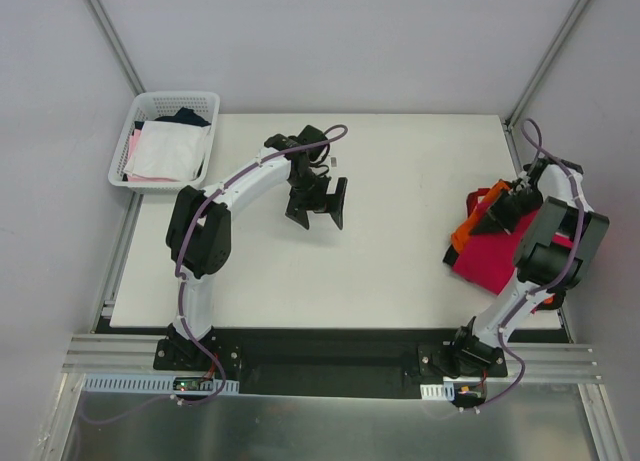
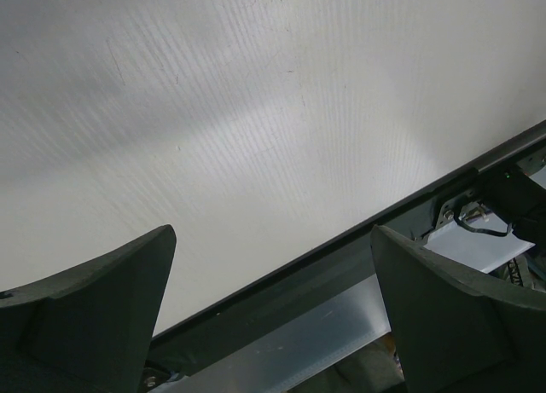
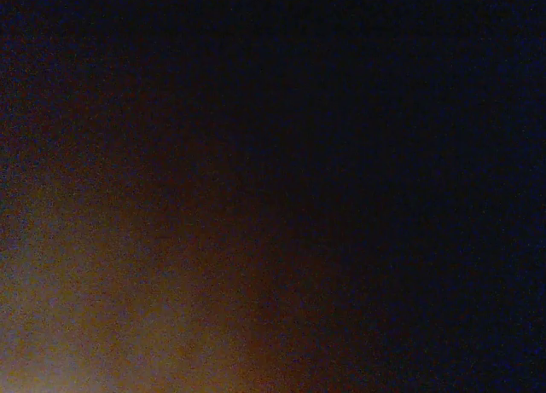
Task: Fold and stack the t-shirts
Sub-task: Neatly place the folded tshirt to the corner
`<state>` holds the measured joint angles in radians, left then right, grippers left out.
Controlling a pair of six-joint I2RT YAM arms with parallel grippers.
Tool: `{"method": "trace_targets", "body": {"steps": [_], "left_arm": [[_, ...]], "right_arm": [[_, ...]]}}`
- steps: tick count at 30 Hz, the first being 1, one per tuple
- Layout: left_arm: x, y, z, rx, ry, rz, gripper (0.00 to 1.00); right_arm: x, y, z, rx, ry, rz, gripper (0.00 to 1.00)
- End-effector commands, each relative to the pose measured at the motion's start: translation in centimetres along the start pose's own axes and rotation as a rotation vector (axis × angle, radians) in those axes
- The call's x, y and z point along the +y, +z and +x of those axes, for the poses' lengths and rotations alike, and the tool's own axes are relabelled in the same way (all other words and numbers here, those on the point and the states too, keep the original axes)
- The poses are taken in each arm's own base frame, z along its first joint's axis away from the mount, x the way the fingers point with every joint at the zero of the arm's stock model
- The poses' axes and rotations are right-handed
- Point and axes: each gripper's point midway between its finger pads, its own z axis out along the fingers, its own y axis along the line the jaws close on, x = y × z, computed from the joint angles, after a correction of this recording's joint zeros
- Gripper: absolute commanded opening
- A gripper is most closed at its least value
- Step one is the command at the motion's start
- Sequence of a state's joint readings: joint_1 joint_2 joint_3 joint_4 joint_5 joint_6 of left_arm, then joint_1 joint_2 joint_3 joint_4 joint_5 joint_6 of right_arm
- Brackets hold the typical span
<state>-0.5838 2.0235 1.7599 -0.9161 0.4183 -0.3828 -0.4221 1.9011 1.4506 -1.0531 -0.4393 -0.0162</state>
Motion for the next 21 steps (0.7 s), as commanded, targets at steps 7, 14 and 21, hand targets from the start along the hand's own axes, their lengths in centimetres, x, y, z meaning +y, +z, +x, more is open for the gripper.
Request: {"method": "trace_targets", "body": {"steps": [7,14,21], "left_arm": [[-1.7,-1.2,0.0,-0.017,0.020,0.035,0.99],[-1.8,-1.2,-0.1,-0.021,0.034,0.039,0.99],[-1.7,-1.3,-0.1,-0.023,0.044,0.035,0.99]], "right_arm": [[-7.2,-4.1,7.4,0.169,0.189,0.362,0.01],[-8.8,-6.4,8.5,0.141,0.200,0.427,0.01],[-8.0,-6.4,8.4,0.124,0.209,0.358,0.01]]}}
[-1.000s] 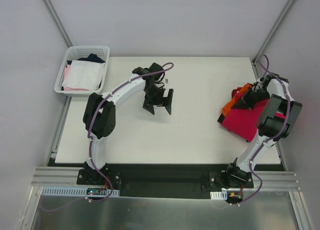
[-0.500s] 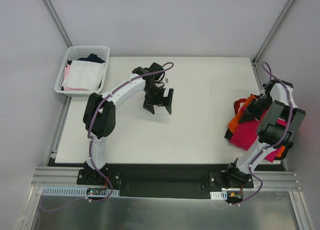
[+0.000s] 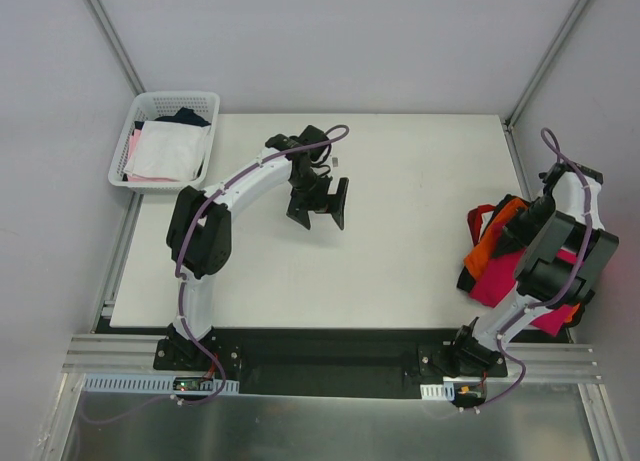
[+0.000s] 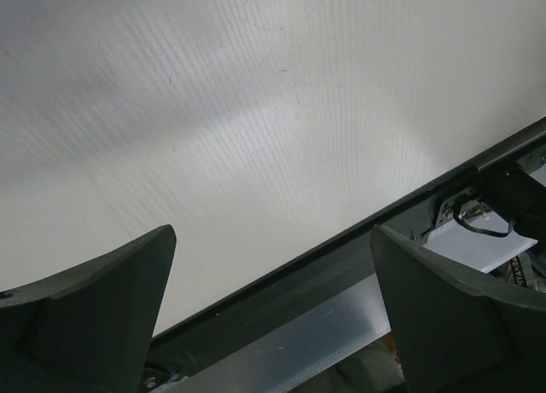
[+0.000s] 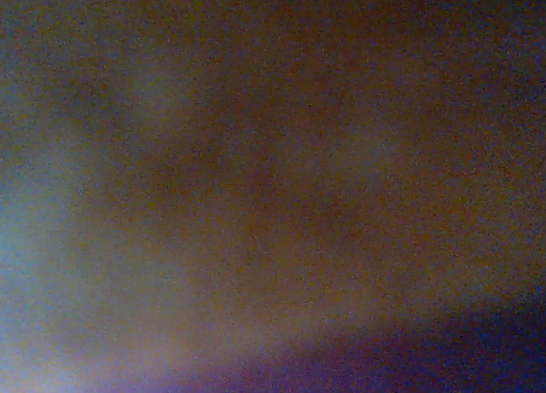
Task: Fold and stack the t-shirts
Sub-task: Neatly place the folded tshirt to the corner
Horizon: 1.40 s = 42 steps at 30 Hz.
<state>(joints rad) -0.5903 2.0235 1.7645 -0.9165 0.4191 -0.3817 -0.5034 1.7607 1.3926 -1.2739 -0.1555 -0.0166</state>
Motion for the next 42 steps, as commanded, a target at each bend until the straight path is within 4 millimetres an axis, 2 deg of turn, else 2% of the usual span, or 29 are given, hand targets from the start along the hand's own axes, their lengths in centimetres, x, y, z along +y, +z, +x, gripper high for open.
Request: {"method": "trace_targets", "body": {"steps": [1,8,12,13,16,23,27,31,35,38,39,42], "left_arm": [[-1.3,-1.2,-0.1,-0.018,0.035,0.032,0.99],[-1.3,-1.2,0.0,-0.016,0.041,0.034,0.99],[-1.4,-1.1,0.1,-0.008,0.038,0.041,1.00],[-1.3,-0.9,0.2,-0.003,0.035,0.040,0.99],[-1.4,-1.0,-0.1,-0.011,0.037,0.042,0.99],[-1.4,-1.1,-0.1,-0.012,0.037,0.039,0.99],[-1.6,-1.1,-0.4,-0.017,0.037,0.044,0.99],[-1.9,-0.8,-0.7,-0.011,0.038,0.058,0.99],[-2.5,-1.1,-1.5,-0.029,0.053,0.073,0.99],[-2.7,-1.0,-1.8,-0.032,0.060,0.081,0.99],[-2.7,-1.0,-1.8,-0.029,0.061,0.084,0.99],[-2.8,-0.8,-2.0,-0.025,0.067,0.091,0.99]], "right_arm": [[-1.9,-1.1,3.2,0.100,0.079,0.059,0.01],[-1.1,0.0,2.1,0.119,0.075,0.021,0.01],[3.7,-0.5,0.4,0.117,0.020,-0.247,0.01],[4.1,-1.0,-0.4,0.090,0.012,-0.252,0.01],[4.3,-1.7,-1.8,0.052,0.019,-0.227,0.01],[5.0,-2.3,-2.7,0.058,0.010,-0.252,0.03],[7.3,-4.0,-3.2,0.015,-0.024,-0.392,0.13],[10.0,-7.7,-4.3,-0.109,-0.046,-0.544,0.09],[8.5,-10.4,-4.2,-0.200,-0.033,-0.434,0.04],[5.9,-11.9,-3.7,-0.255,-0.016,-0.277,0.04],[4.6,-12.0,-3.8,-0.282,-0.003,-0.200,0.04],[2.3,-12.5,-3.3,-0.328,0.023,-0.086,0.04]]}}
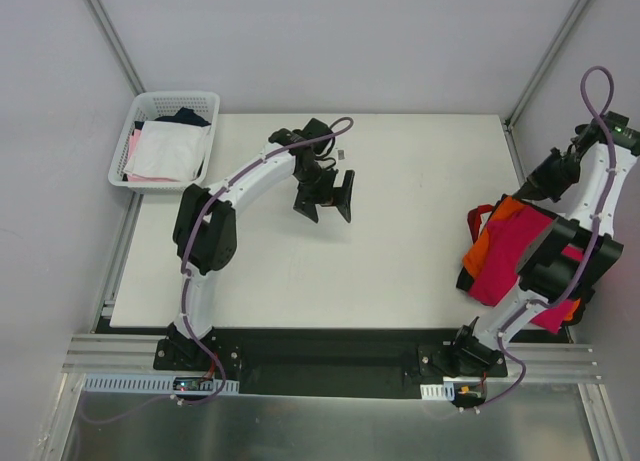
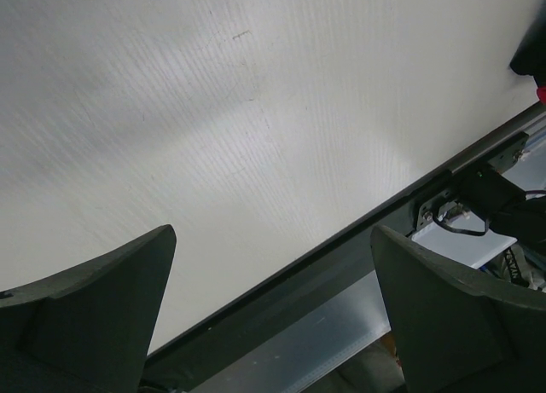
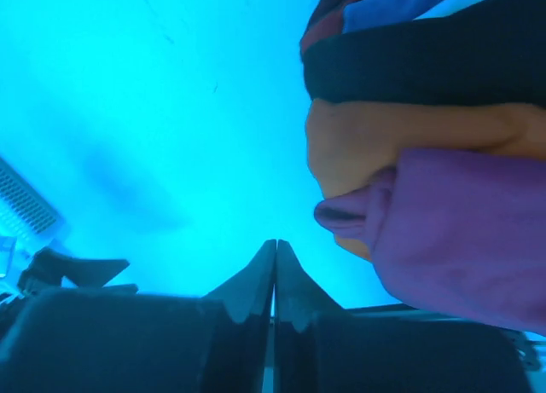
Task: Fold and stack the t-shirts
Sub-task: Neatly place the folded tshirt to the corner
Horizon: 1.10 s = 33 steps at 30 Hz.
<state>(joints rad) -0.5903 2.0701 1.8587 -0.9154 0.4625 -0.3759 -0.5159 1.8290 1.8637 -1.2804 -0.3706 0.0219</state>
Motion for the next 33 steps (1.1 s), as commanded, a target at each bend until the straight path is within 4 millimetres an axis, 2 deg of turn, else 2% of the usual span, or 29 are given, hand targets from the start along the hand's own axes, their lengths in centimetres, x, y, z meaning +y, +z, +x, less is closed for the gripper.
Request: {"method": "trace_targets", "body": {"steps": [1,7,11,12,19,22,25,30,31,33], "left_arm": [[-1.2,-0.3,-0.3,0.001,0.041,0.034,0.99],[-1.2,-0.1,-0.3,0.009,0.060,0.044,0.99],[-0.9,-0.2,0.0,0.015,0.072,0.040,0.99],[-0.8,-0.1,0.2,0.019,0.071,0.040,0.99],[0.0,-0.5,1.0,0.028,0.059,0.026,0.99],[0.2,-0.6,0.9,0.023,0.059,0.021,0.99],[0.3,-0.5,0.8,0.024,0.053,0.018,0.99],[0.4,-0.4,0.6,0.021,0.045,0.012,0.99],[0.4,-0.5,0.6,0.020,0.049,0.010,0.99],[0.5,-0.6,0.6,0.018,0.046,0.005,0.99]], "right_arm": [[-4.2,-4.7,3.4,-0.017,0.043,0.267,0.03],[-8.0,-6.5,4.8,-0.052,0.066,0.483,0.02],[-10.3,-6.8,6.0,-0.008,0.080,0.598,0.01],[-10.9,-6.3,6.7,0.023,0.085,0.616,0.01],[-12.7,-5.3,9.1,0.057,0.094,0.666,0.01],[-13.3,-5.4,9.4,0.064,0.080,0.688,0.01],[-13.5,-4.6,9.4,0.085,0.083,0.685,0.02],[-13.8,-0.6,9.2,0.184,0.096,0.641,0.01],[-14.1,0.5,8.8,0.205,0.093,0.649,0.01],[-14.7,1.3,8.1,0.201,0.088,0.672,0.01]]}}
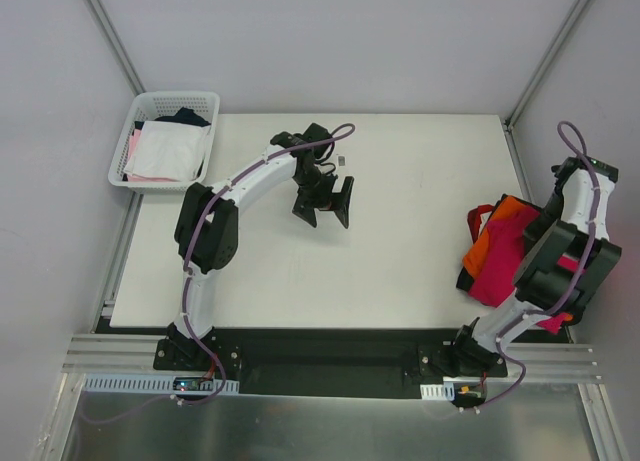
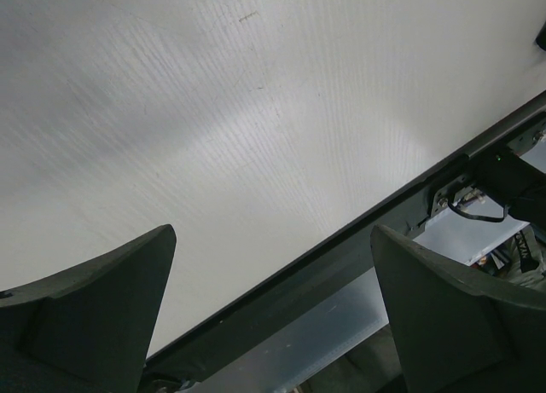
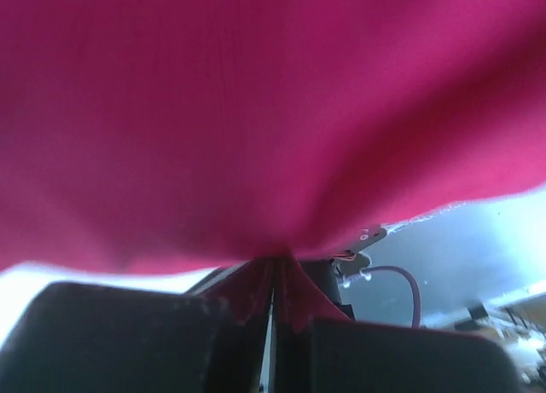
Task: Fold and stack the t-shirts
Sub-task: Neatly place the folded tshirt to the corner
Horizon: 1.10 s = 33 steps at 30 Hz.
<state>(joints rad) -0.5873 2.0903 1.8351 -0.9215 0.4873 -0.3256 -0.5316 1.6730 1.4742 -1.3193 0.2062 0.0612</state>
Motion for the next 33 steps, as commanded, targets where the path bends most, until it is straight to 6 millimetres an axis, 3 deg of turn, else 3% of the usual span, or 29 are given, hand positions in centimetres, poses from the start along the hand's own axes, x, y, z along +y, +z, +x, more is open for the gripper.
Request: {"method": "trace_targets", "body": {"steps": [1,12,23,33], "left_arm": [[-0.3,-1.7,-0.1,-0.030,0.021,-0.005,0.99],[0.5,-2.1,0.3,-0.026,0.000,-0.055,0.99],[0.3,-1.9,-0.4,-0.033,-0.021,-0.054,0.99],[0.3,-1.4,-0.6,-0.022,-0.028,-0.042,0.99]], "right_arm": [[0.0,2.6,0.6,0.130,-0.029,0.056,0.01],[5.9,6.0,-3.0,0.161,-0.116,-0.018,0.01],[13.1,6.5,-1.1,0.173,-0.325,-0.080,0.01],[14.5,6.8,0.4,0.195,-0.379,-0.081,0.01]]}}
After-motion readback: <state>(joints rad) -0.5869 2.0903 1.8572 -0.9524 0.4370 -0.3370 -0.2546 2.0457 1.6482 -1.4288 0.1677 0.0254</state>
